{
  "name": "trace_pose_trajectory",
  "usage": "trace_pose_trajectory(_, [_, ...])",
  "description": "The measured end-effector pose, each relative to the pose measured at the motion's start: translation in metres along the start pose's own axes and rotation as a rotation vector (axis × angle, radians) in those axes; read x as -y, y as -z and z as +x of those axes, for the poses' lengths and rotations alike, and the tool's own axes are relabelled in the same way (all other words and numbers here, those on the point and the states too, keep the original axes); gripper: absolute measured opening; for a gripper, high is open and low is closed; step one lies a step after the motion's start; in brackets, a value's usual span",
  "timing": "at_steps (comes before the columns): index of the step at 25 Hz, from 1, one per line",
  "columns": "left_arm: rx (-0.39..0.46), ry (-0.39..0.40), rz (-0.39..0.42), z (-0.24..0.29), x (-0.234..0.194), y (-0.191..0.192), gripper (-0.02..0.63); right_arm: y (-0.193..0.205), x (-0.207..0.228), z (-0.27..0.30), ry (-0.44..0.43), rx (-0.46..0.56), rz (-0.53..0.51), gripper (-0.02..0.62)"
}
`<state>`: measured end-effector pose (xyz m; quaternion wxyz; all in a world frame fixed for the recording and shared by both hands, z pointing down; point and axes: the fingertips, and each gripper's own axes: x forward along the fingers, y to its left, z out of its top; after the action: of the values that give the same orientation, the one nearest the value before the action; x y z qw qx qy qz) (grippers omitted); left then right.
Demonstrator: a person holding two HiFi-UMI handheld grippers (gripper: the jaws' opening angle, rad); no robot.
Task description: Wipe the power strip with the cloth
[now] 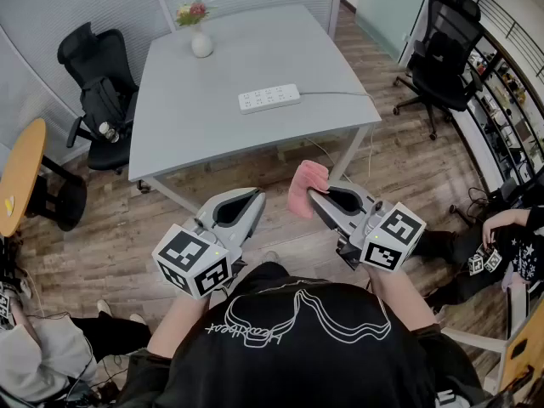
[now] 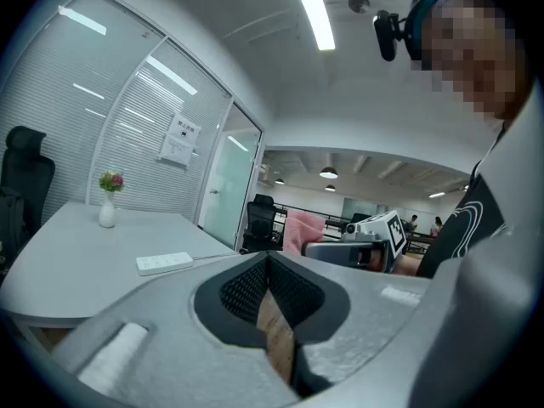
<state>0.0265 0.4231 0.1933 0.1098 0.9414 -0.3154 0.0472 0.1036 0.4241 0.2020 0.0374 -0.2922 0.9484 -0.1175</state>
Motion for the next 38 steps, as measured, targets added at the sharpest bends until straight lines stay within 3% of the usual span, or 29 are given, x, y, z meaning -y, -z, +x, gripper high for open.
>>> trace_pose_trajectory(10, [0.012, 0.002, -0.005, -0.008, 0.009, 0.004, 0.012, 0.003, -0.01, -0.011, 0.018, 0.014, -0.001, 0.034])
trace_pose_trajectory(17, [0.009, 0.01, -0.003, -0.003, 0.011, 0.004, 0.012, -0.004, 0.0, -0.017, 0.067, 0.037, 0.019, 0.035])
trace_pose_trajectory(21, [0.002, 0.011, -0.006, 0.001, 0.003, 0.004, 0.012, 0.0, 0.021, -0.01, 0.142, 0.012, 0.077, 0.034])
trace_pose_trajectory(26, [-0.001, -0.006, -0.029, 0.011, -0.012, 0.013, 0.012, 0.009, 0.036, -0.003, 0.135, -0.006, 0.084, 0.032])
trace_pose_trajectory(33, [-0.029, -0.004, -0.066, 0.031, -0.072, 0.013, 0.012, 0.005, 0.073, 0.045, 0.094, 0.021, 0.233, 0.029])
trace_pose_trajectory(38, [-0.058, -0.002, -0.097, 0.062, -0.127, 0.011, 0.012, 0.001, 0.12, 0.081, 0.105, 0.023, 0.274, 0.029])
